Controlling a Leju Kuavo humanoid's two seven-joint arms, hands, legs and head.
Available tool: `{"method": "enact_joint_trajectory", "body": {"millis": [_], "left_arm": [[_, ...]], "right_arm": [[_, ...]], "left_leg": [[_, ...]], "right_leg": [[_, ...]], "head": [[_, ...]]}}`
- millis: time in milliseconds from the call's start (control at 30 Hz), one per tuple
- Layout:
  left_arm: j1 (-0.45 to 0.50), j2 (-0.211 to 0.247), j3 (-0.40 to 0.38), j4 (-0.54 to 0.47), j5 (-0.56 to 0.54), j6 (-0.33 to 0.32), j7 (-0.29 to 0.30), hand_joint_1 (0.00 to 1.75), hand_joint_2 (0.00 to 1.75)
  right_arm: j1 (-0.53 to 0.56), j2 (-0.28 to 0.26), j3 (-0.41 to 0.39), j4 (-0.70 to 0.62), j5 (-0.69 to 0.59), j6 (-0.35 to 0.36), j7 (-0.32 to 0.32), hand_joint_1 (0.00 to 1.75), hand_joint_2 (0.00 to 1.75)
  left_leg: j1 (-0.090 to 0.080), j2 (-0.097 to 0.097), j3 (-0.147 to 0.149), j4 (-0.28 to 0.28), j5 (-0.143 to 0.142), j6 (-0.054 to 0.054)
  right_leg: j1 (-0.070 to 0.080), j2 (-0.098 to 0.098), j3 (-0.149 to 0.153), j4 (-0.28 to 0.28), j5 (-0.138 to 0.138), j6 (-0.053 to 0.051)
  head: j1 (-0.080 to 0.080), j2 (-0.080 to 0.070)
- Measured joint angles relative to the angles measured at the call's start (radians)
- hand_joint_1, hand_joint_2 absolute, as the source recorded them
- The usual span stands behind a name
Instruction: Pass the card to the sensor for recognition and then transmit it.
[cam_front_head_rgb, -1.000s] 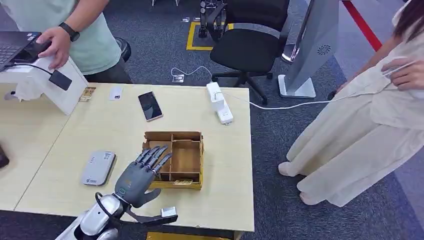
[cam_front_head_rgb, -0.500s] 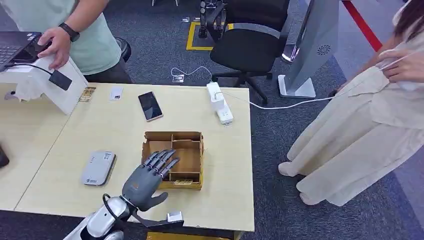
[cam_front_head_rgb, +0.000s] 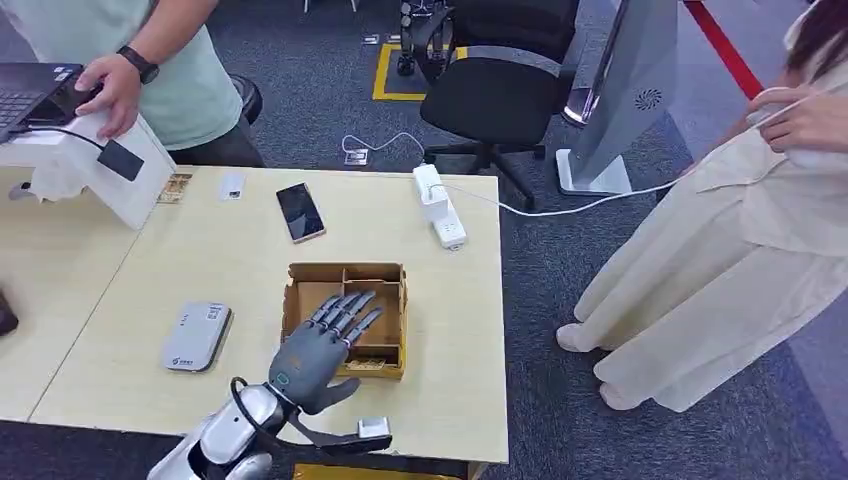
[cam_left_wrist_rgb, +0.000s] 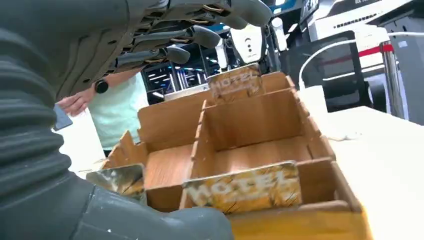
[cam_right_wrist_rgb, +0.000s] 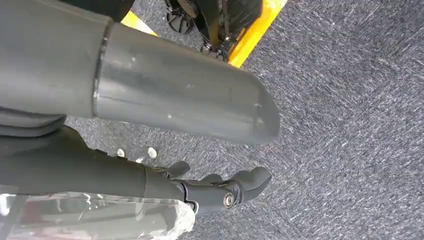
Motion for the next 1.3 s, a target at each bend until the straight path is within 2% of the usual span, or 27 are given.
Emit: {"method": "enact_joint_trajectory", "body": {"millis": [733,1300], "left_arm": [[-0.027,-0.042,-0.050,0.051,0.000,-0.007,0.000,0.00,1.75],[-0.055,-0.040,-0.071,0.094,0.002,-0.015,0.000,0.00,1.75]], "right_arm": [[-0.003,0.000,0.000,0.002,0.005,0.015,0.000,0.00,0.00],[-0.004,0.000,0.001,0.002,0.006,0.018,0.000,0.00,0.00]], "left_leg": [[0.000,0.000,0.000,0.000,0.000,0.000],[0.000,0.000,0.000,0.000,0.000,0.000]], "right_leg": [[0.000,0.000,0.000,0.000,0.000,0.000],[0.000,0.000,0.000,0.000,0.000,0.000]], "head": [[0.000,0.000],[0.000,0.000]]}}
